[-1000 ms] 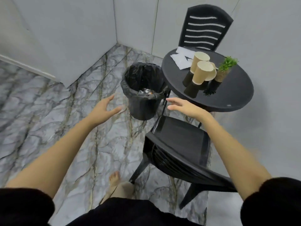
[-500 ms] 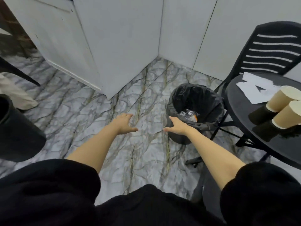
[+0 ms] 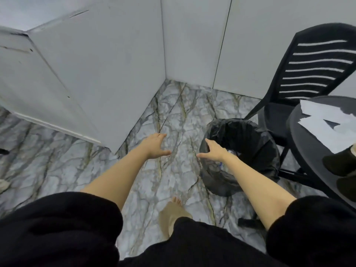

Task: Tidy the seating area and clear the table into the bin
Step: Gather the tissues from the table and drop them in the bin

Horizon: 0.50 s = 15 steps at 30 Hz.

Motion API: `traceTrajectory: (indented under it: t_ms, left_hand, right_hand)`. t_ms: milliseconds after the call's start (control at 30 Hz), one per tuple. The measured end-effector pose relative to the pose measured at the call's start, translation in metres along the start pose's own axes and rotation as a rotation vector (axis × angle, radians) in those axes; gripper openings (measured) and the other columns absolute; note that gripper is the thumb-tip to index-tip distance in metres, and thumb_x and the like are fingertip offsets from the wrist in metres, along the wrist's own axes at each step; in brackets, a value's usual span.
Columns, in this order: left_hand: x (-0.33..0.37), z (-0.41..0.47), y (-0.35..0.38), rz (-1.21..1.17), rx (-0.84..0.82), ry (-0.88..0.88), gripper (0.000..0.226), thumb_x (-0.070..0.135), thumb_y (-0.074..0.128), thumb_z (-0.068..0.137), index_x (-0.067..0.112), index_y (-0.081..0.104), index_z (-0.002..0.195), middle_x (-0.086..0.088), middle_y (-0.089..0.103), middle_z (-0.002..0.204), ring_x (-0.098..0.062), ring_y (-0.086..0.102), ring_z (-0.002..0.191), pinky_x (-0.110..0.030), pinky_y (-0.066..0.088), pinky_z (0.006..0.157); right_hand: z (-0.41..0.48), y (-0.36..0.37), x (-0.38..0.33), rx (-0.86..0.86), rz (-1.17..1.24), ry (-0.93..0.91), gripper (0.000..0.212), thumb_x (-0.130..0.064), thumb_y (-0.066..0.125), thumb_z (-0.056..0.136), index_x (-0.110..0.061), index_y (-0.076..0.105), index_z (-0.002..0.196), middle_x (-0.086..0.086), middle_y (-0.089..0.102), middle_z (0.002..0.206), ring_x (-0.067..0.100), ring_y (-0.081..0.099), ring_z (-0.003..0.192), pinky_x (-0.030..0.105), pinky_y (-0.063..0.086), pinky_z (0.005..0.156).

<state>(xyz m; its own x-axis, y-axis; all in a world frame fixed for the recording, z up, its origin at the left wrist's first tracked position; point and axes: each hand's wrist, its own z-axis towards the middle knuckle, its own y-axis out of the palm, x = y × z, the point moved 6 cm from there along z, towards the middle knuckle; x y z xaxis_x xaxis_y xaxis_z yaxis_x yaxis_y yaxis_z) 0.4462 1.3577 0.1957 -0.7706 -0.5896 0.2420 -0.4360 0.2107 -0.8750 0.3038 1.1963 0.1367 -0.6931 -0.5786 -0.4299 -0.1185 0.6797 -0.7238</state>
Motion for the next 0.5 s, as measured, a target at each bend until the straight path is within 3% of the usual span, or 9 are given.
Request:
traceTrajectory:
  t_ms: [233,500]
  left_hand:
    - [-0.002,0.144,-0.089,0.085,-0.011,0.15,0.079,0.047,0.053,0.087,0.013,0.015,0.147,-0.01,0.02,0.156,-0.026,0.021,0.143,-0.04,0.022,0.118]
    - [0.063,0.301,-0.14,0.13,-0.098,0.42,0.079,0.045,0.055,0.086,0.013,0.016,0.147,-0.01,0.021,0.156,-0.026,0.022,0.143,-0.041,0.023,0.117]
  right_hand:
    - [0.103,-0.076,-0.02,0.127,0.141,0.076,0.098,-0.062,0.056,0.08,-0.015,0.005,0.149,0.004,0.008,0.16,0.023,0.011,0.147,0.046,0.017,0.116]
    - [0.164,-0.164,0.031,0.289,0.2,0.255,0.093,-0.057,0.057,0.082,-0.017,0.007,0.149,0.004,0.011,0.159,0.024,0.012,0.146,0.047,0.018,0.117]
